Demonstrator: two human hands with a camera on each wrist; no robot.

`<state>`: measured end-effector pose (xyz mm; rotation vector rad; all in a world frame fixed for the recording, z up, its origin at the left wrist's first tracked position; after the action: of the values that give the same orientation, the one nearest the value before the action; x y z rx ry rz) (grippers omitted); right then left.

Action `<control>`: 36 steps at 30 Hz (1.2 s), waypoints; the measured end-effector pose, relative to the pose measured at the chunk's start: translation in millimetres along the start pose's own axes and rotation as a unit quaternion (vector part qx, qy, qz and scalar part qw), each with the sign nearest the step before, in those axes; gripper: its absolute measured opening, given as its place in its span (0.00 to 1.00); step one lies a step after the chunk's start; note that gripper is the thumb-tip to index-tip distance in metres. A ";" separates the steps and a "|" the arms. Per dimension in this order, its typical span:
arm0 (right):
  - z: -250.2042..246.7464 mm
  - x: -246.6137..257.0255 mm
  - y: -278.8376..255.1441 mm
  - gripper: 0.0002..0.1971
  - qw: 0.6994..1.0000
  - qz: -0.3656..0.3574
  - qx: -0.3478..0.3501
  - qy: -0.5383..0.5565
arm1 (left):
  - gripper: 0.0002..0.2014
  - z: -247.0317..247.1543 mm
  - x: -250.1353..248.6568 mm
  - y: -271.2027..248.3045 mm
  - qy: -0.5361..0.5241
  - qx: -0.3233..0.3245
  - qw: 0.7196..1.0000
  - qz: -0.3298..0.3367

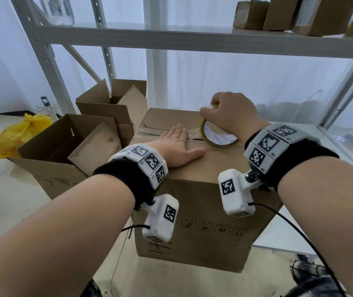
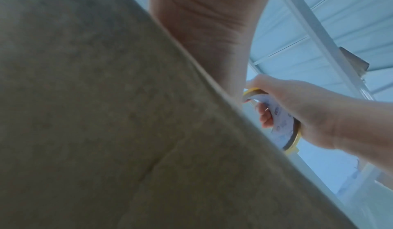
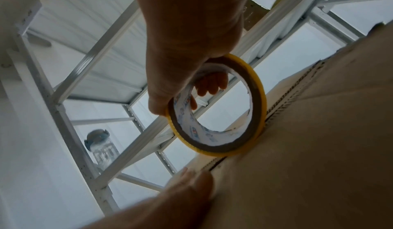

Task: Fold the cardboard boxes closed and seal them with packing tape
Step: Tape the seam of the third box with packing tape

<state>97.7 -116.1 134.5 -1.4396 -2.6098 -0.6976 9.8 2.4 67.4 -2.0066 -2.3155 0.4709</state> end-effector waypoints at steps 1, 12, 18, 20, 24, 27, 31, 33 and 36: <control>-1.5 -0.9 1.2 0.18 1.000 -0.005 0.005 0.018 | 0.46 -0.4 1.0 -0.4 -0.002 -0.001 1.000 -0.001; -21.3 -16.9 -7.1 0.16 0.993 -0.004 0.056 -0.101 | 0.47 -3.2 1.2 -4.6 0.006 -0.003 1.000 0.007; -16.4 -14.9 -7.4 0.18 0.990 0.002 0.047 -0.132 | 0.49 1.5 -20.1 -0.7 0.016 0.005 1.000 -0.017; -12.9 -10.1 -9.1 0.19 0.988 -0.002 0.038 -0.151 | 0.49 5.2 -38.4 2.7 0.013 0.014 1.000 0.002; -9.3 -7.8 -8.0 0.17 0.983 -0.004 0.033 -0.180 | 0.43 1.3 -29.2 2.5 0.002 0.007 0.999 0.044; -9.4 -9.3 -5.5 0.18 0.985 0.004 0.034 -0.169 | 0.40 -0.4 0.1 -6.7 0.013 0.002 0.998 0.057; -9.6 -11.3 -6.9 0.17 0.986 0.009 0.026 -0.166 | 0.39 -3.2 36.2 -18.3 0.036 -0.009 0.999 0.027; -10.6 -12.8 -8.6 0.17 0.986 0.010 0.022 -0.164 | 0.38 -6.4 51.8 -23.7 0.042 -0.016 0.999 0.000; -10.7 -13.6 -9.0 0.17 0.987 0.002 0.021 -0.161 | 0.38 -8.3 63.1 -30.6 0.051 -0.019 0.998 -0.024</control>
<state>96.3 -135.4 137.1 -1.6680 -2.8333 -0.4360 -27.8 61.9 72.7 -1.9367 -2.3236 0.3145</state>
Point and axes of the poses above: each hand's wrist, its own y-axis towards the middle knuckle, its own z-axis out of the palm, x = y × z, the point moved 3 cm from there along y, towards the middle knuckle, and after that the axes turned 2 degrees about z, right-handed, at the moved point
